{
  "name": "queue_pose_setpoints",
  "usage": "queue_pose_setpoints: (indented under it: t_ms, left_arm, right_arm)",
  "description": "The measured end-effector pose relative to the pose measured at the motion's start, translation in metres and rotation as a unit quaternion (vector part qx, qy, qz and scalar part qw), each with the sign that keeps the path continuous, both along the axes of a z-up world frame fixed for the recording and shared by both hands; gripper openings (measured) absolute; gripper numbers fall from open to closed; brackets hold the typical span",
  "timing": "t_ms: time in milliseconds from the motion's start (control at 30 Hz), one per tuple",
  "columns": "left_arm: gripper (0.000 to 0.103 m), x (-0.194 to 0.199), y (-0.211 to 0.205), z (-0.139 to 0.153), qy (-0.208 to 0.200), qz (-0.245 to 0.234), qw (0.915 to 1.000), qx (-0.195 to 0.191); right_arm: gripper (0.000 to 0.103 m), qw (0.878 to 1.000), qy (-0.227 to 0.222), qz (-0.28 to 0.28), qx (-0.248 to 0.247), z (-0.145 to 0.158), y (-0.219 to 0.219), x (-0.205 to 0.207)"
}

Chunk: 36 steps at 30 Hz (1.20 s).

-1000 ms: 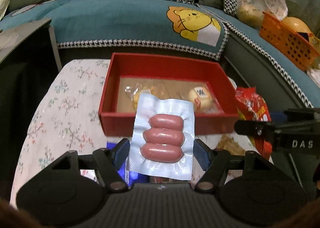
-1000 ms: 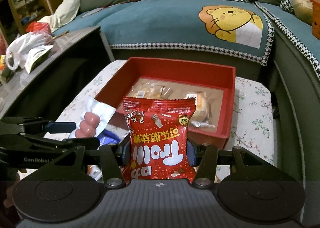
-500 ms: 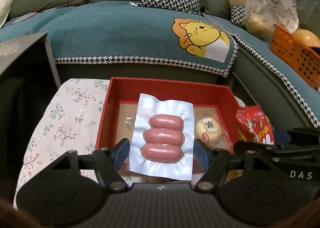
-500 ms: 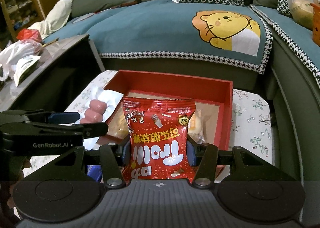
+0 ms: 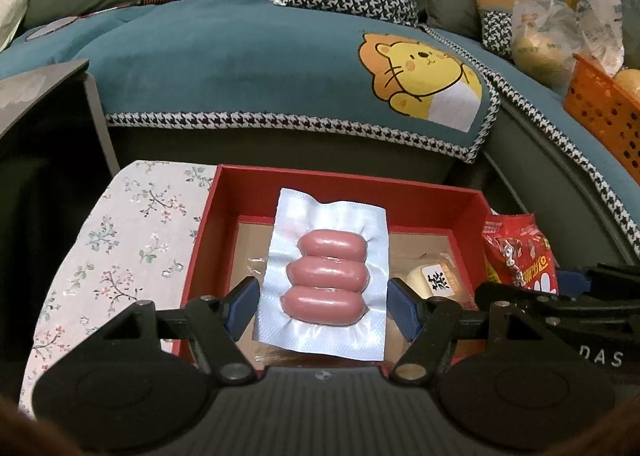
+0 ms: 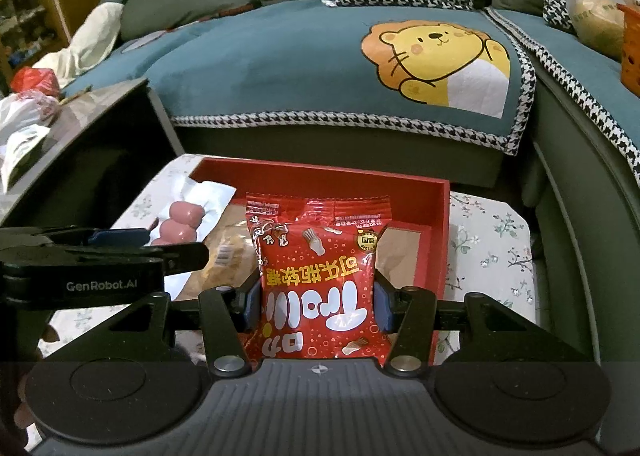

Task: Organize snacks
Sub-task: 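Lower both held snacks into the red box and open both tools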

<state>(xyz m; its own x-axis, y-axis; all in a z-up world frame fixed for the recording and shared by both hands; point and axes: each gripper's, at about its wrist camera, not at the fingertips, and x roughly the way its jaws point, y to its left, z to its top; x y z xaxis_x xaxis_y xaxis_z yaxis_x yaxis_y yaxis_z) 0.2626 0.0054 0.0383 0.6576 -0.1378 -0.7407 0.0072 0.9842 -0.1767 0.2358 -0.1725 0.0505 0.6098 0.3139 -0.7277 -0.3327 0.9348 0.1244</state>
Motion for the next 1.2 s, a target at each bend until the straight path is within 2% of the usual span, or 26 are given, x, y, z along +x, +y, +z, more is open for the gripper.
queue_pose_setpoints:
  t_ms: [500,1200]
  left_arm:
    - [0.103,0.019,-0.014,-0.023,0.026,0.003,0.9993,0.028]
    - [0.103,0.026,-0.024,-0.041,0.046,0.004,0.9965,0.069]
  right_arm:
    - [0.060,0.999,0.023,-0.011,-0.026,-0.026,0.001,0.028]
    - [0.063,0.997,0.032,-0.006,-0.073,-0.044,0.007,0.035]
